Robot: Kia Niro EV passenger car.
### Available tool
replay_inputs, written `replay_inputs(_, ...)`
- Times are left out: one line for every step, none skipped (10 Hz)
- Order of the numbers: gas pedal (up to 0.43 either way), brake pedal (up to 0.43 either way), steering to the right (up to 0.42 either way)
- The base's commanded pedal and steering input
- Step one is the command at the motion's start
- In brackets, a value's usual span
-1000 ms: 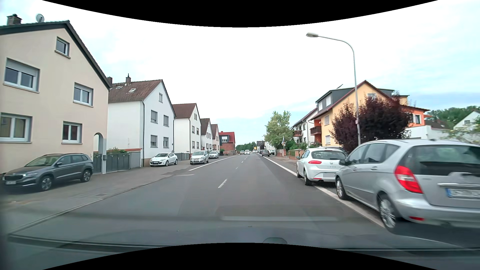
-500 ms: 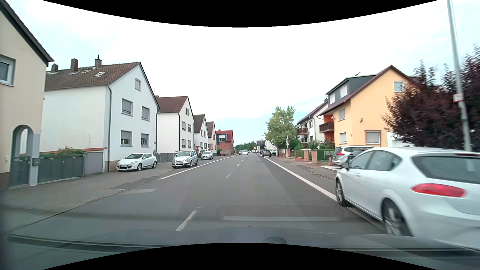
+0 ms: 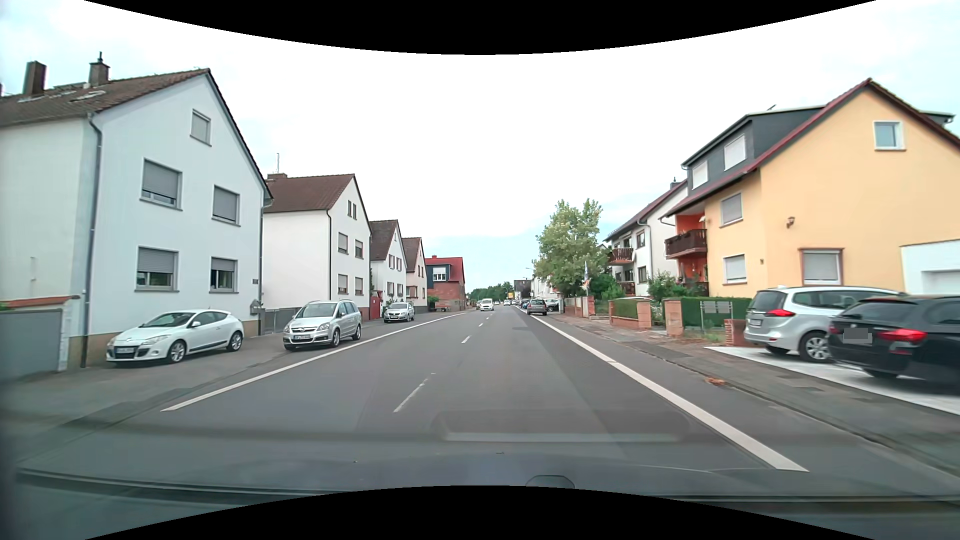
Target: Follow the waypoints while adhering to traffic rules and regulations
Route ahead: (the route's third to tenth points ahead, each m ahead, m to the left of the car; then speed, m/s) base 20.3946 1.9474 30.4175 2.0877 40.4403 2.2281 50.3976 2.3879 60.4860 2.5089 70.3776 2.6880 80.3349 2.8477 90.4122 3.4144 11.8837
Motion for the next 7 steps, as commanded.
replay_inputs(0.028,0.0,-0.006)
replay_inputs(0.008,0.0,-0.006)
replay_inputs(0.0,0.0,-0.006)
replay_inputs(0.0,0.0,-0.006)
replay_inputs(0.0,0.0,-0.006)
replay_inputs(0.0,0.0,-0.006)
replay_inputs(0.0,0.0,-0.006)
